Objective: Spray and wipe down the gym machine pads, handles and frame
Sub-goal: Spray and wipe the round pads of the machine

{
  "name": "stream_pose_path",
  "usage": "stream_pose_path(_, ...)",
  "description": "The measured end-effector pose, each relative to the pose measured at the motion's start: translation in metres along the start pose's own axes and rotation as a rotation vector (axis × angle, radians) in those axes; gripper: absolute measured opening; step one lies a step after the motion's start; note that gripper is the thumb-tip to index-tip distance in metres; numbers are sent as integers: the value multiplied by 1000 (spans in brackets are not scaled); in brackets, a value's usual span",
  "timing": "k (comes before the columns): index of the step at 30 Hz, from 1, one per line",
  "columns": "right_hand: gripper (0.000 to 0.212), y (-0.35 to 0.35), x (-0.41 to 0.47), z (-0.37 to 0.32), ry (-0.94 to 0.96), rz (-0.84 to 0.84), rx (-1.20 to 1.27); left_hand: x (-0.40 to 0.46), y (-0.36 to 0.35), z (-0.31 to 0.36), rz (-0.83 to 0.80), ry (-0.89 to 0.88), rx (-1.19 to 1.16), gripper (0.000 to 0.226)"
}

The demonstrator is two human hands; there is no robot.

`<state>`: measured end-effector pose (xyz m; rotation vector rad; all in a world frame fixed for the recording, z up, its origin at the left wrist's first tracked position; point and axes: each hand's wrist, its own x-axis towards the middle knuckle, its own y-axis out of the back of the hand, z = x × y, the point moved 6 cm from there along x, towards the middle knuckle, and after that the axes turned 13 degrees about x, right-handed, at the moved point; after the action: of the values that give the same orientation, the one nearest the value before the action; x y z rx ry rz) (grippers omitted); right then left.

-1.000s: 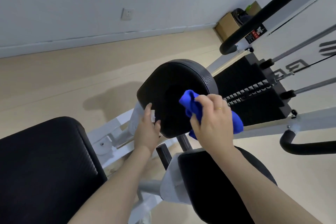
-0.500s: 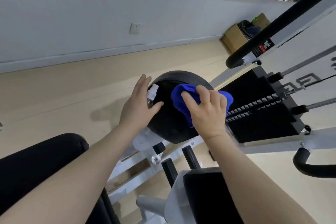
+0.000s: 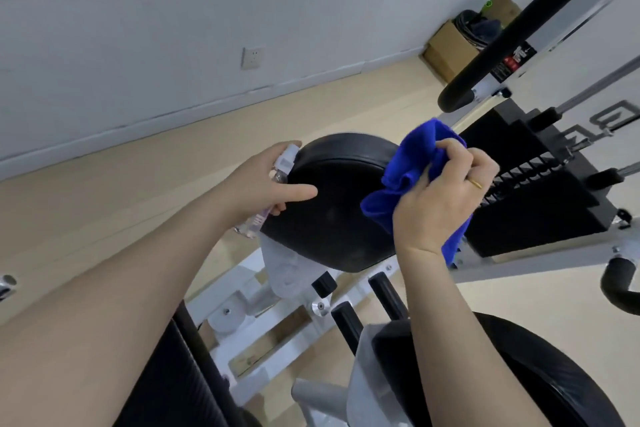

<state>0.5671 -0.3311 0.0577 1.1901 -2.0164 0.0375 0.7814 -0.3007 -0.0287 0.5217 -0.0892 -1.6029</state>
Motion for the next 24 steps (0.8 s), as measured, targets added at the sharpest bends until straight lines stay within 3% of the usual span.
stream_pose_path(4,28,-10,-6,0,70,6,-3,10,12,1,-28,15,70,28)
stream_pose_path(9,21,-22,-23,-1,49,66,9,-20,16,-14,140,42,97,43)
stream_pose_path(12,35,-36,-77,6,-278,-77,170,-41,9,-20,279,46,70,44)
stream_pose_path(15,17,-55,-143,8,-646,-373,300,-50,6,-22,325,58,26,46)
stream_pose_path(17,10,-56,-156,1,-758,-433,344,-52,6,-19,311,57,16,50)
stream_pose_path(20,19,-43,-119,-16,-670,-245,382,-54,4,-14,298,38,55,52)
stream_pose_path(22,13,-34,-92,-25,-561,-64,447,-55,4,-13,310,39,52,48)
stream_pose_path(24,19,-36,-94,-14,-641,3,393,-53,4,-13,301,41,53,46)
